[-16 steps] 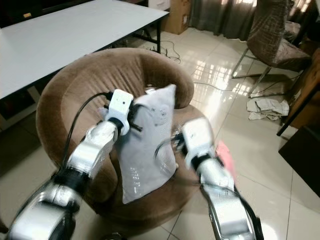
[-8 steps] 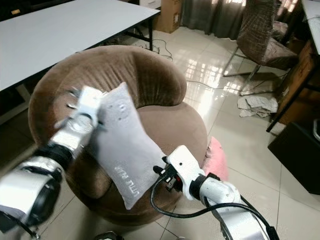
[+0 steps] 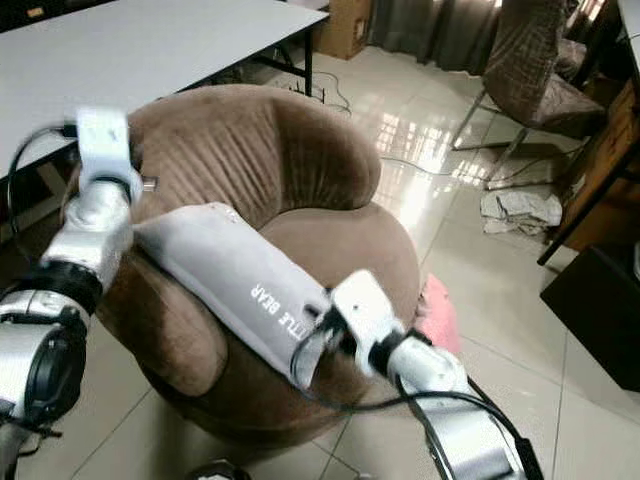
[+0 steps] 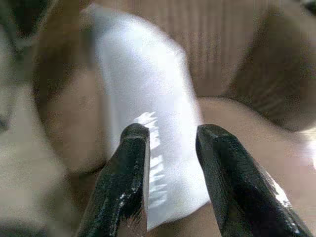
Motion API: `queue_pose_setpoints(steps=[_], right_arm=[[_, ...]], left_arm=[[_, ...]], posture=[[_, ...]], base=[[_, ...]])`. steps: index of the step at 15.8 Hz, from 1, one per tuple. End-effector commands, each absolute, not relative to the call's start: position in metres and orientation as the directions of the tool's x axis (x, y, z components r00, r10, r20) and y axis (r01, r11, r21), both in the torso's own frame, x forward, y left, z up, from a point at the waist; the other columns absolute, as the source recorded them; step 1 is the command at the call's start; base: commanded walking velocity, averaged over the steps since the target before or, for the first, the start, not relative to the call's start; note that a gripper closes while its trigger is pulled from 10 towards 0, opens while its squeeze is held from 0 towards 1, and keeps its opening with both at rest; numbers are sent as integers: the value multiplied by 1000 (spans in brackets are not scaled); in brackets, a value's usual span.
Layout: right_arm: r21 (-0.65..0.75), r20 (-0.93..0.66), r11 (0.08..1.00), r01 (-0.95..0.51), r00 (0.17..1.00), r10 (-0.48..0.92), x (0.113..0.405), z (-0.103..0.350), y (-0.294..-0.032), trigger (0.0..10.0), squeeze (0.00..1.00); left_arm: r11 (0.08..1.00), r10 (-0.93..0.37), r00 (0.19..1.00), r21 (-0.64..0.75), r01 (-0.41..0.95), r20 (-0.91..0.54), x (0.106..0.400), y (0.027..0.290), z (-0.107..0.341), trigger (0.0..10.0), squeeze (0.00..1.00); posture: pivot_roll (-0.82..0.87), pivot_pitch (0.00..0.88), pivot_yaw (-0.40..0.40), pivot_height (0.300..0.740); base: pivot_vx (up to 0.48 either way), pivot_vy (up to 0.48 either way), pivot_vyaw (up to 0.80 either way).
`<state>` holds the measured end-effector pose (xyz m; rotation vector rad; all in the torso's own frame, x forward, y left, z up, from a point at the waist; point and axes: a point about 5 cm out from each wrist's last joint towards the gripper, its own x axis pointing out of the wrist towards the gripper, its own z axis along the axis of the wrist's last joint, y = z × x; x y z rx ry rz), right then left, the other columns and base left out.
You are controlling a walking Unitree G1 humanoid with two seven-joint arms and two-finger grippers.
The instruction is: Move the pillow to the sofa from floor
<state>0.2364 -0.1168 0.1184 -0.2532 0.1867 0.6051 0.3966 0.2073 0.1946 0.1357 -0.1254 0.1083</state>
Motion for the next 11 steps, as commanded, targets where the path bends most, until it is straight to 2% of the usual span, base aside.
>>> queue_pose_setpoints(steps=[1, 2, 3, 4, 5, 6, 8, 11], right_arm=[[-233, -197, 837, -495, 867, 458, 242, 124, -125, 10000, 0], [-282, -182, 856, -434, 900, 396, 245, 126, -127, 10000, 0], [-292, -177, 862, -415, 909, 378, 245, 126, -128, 10000, 0], [-221, -151, 910, -351, 934, 324, 246, 126, -130, 10000, 0], [-193, -146, 924, -331, 941, 307, 246, 126, -130, 10000, 0], [-183, -137, 933, -310, 948, 288, 247, 124, -129, 10000, 0], [-183, -132, 936, -299, 951, 278, 248, 123, -129, 10000, 0], [-188, -114, 951, -245, 967, 227, 254, 125, -132, 10000, 0]], left_arm=[[997, -13, 992, 81, 2, 127, 391, 196, 187, 10000, 0], [991, -120, 983, 74, 110, 140, 371, 185, 178, 10000, 0], [988, -150, 979, 69, 142, 140, 365, 182, 175, 10000, 0], [981, -186, 970, 88, 174, 155, 340, 177, 166, 10000, 0], [981, -186, 969, 94, 172, 165, 330, 176, 164, 10000, 0], [981, -188, 971, 76, 179, 146, 309, 172, 158, 10000, 0], [978, -201, 972, 78, 192, 125, 301, 169, 155, 10000, 0], [965, -248, 968, 96, 243, 48, 279, 148, 146, 10000, 0]], posture=[[-100, 37, 13, 740], [-90, 35, 8, 740], [-88, 35, 8, 740], [-76, 40, 1, 740], [-74, 40, 0, 740], [-57, 36, -10, 740], [-53, 33, -12, 740], [-50, 29, -10, 740]], base=[[0, 0, 0], [0, 0, 0], [0, 0, 0], [0, 0, 0], [0, 0, 0], [0, -255, 0], [0, -367, 0], [0, -480, 0]])
